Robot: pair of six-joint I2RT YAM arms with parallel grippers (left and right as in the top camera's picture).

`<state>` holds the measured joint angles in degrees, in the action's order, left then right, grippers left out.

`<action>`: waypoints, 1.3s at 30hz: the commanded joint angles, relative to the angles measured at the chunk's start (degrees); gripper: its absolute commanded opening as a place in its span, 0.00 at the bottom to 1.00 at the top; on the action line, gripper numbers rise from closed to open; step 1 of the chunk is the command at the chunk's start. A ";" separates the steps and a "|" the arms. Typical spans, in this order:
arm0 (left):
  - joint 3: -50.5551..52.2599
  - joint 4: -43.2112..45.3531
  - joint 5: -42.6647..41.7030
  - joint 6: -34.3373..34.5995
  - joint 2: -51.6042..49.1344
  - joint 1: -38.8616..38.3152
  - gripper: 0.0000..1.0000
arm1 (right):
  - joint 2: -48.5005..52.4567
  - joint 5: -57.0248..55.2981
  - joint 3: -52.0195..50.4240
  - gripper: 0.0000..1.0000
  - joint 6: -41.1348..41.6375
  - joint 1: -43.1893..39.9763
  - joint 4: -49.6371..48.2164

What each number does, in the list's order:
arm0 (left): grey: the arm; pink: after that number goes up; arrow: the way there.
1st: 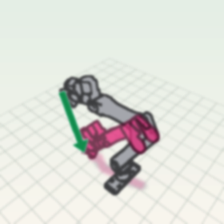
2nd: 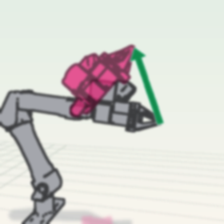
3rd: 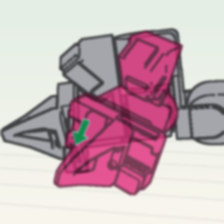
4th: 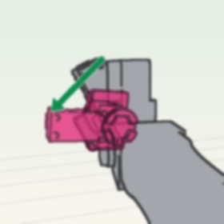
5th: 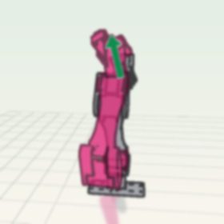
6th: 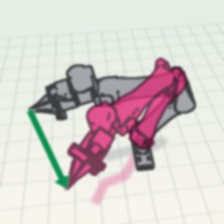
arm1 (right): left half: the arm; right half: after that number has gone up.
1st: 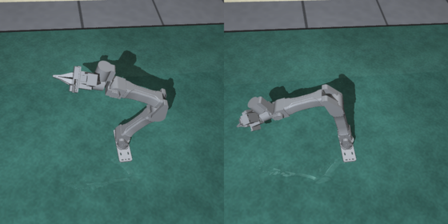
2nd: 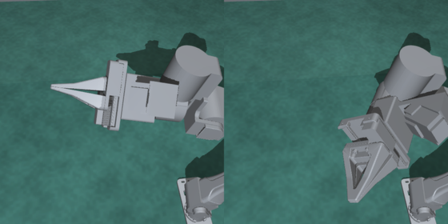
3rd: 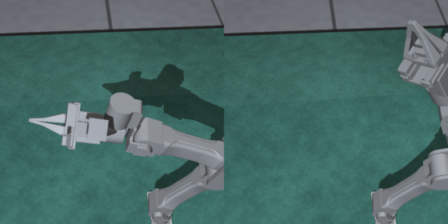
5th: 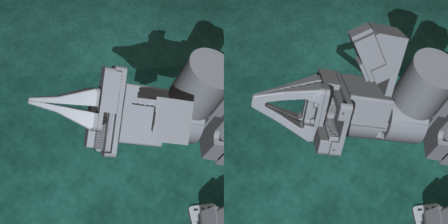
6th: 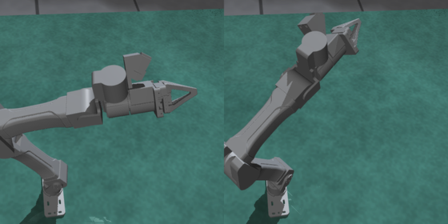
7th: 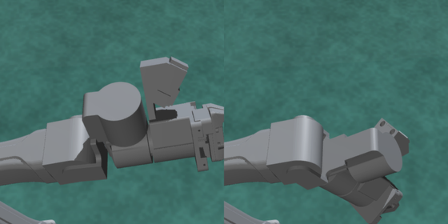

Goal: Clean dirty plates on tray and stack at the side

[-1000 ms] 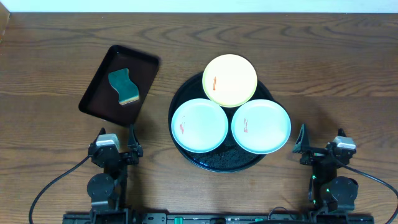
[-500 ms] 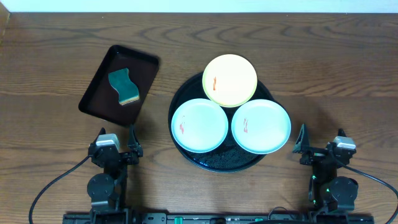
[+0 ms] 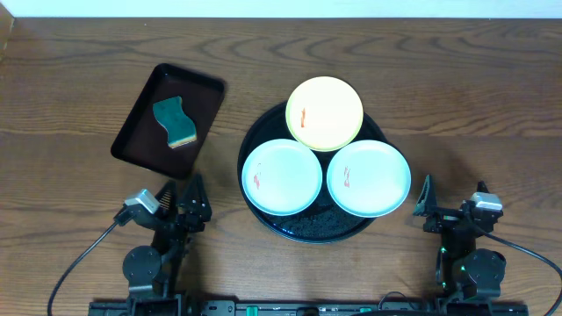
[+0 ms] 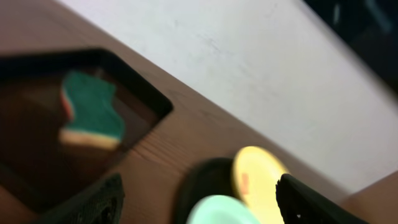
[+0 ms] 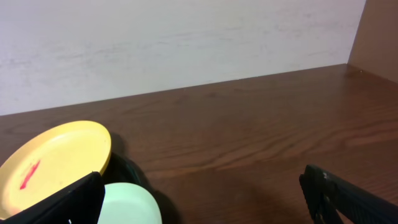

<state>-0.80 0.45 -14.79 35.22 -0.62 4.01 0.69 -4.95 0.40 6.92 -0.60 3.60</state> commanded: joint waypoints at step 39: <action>-71.91 -52.30 0.22 -13.60 -88.24 -0.24 0.79 | -0.02 -0.63 -0.11 0.99 -0.81 0.55 0.13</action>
<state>-71.94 -50.94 -13.47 19.68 -86.19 3.95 0.73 -4.97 0.40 6.90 -0.60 3.57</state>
